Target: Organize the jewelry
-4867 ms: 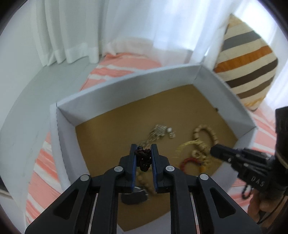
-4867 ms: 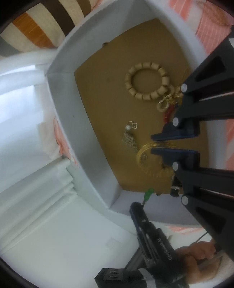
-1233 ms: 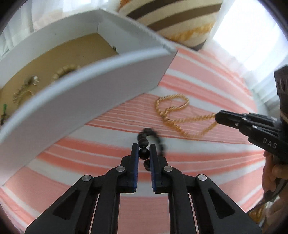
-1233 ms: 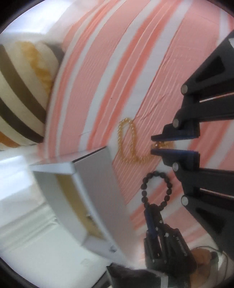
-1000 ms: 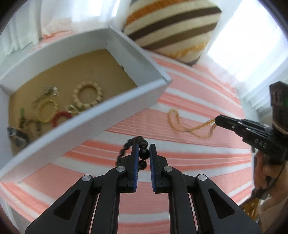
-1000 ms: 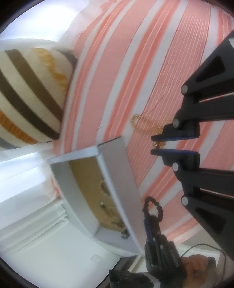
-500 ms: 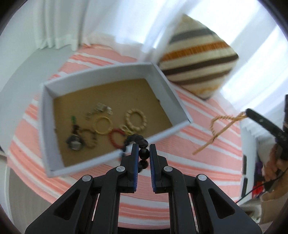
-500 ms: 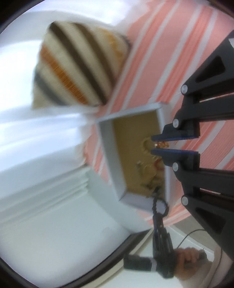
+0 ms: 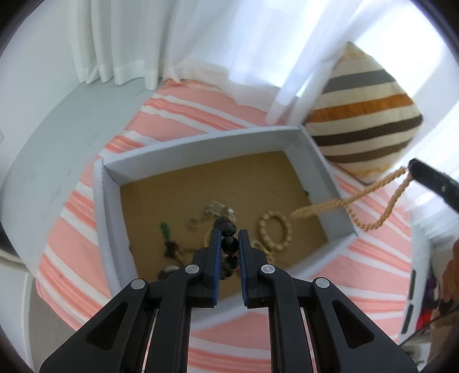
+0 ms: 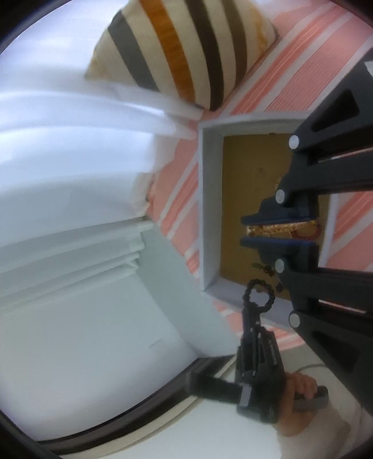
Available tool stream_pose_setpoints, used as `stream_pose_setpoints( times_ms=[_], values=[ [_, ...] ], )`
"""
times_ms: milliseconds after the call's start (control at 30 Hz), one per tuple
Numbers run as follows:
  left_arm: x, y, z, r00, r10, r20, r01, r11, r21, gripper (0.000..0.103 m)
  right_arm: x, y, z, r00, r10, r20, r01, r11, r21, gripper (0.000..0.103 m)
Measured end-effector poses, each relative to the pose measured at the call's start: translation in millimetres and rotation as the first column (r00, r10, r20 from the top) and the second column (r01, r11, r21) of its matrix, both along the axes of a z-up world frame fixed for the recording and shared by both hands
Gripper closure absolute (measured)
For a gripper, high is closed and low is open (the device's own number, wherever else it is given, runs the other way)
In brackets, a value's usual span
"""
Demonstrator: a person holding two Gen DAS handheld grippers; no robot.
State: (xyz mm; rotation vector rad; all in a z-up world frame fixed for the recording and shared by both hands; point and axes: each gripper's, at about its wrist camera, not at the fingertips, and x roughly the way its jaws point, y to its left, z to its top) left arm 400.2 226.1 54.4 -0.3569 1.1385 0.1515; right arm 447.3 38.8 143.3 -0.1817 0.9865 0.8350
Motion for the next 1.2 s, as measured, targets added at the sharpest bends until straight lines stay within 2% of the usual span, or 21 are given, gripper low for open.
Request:
stream_pose_setpoints(
  times_ms=[200,367,400,433,467,500,533,600,700,867,900,1033,1200],
  values=[
    [23,25,-31,0.999,0.037,-0.035,-0.036,0.999,0.02,0.094,17,51,-60,0.997,-0.006,-0.08,0.001,0.998,-0.064,0.095],
    [28,25,-48,0.997,0.041,-0.069,-0.038,0.998,0.048,0.092,21,78,-90,0.991,-0.024,-0.13,0.011,0.995,-0.101,0.093],
    [28,25,-49,0.996,0.046,-0.076,-0.042,0.997,0.058,0.084,21,78,-92,0.99,-0.036,-0.133,0.022,0.994,-0.106,0.087],
    [27,25,-51,0.995,0.054,-0.085,-0.048,0.997,0.067,0.062,21,78,-93,0.99,-0.048,-0.13,0.033,0.993,-0.112,0.066],
    [26,25,-51,0.994,0.064,-0.091,-0.057,0.995,0.078,0.048,20,78,-93,0.991,-0.061,-0.119,0.048,0.992,-0.115,0.052],
    [23,24,-49,0.993,0.082,-0.091,-0.072,0.992,0.102,0.028,18,76,-90,0.992,-0.073,-0.105,0.061,0.992,-0.114,0.037],
    [21,22,-45,0.992,0.091,-0.085,-0.081,0.989,0.121,0.022,16,74,-88,0.992,-0.081,-0.095,0.07,0.991,-0.113,0.037],
    [14,18,-38,0.994,0.089,-0.064,-0.079,0.986,0.149,0.021,13,70,-83,0.992,-0.096,-0.084,0.086,0.99,-0.116,0.037],
    [8,10,-29,0.992,0.102,-0.068,-0.088,0.977,0.195,0.014,8,60,-74,0.989,-0.129,-0.065,0.121,0.985,-0.122,0.037],
    [-7,-14,-5,0.986,0.158,-0.055,-0.13,0.93,0.344,0.007,-9,42,-60,0.987,-0.158,-0.035,0.151,0.977,-0.152,0.037],
    [-10,-16,-1,0.986,0.162,-0.046,-0.136,0.929,0.343,0.007,-12,38,-58,0.986,-0.163,-0.032,0.156,0.975,-0.157,0.037],
    [-23,-20,13,0.983,0.178,-0.042,-0.164,0.96,0.227,0.007,-26,23,-48,0.983,-0.183,-0.026,0.176,0.969,-0.17,0.037],
    [-32,-30,28,0.979,0.198,-0.048,-0.182,0.955,0.232,0.007,-41,12,-42,0.98,-0.197,-0.024,0.19,0.964,-0.188,0.037]
  ],
)
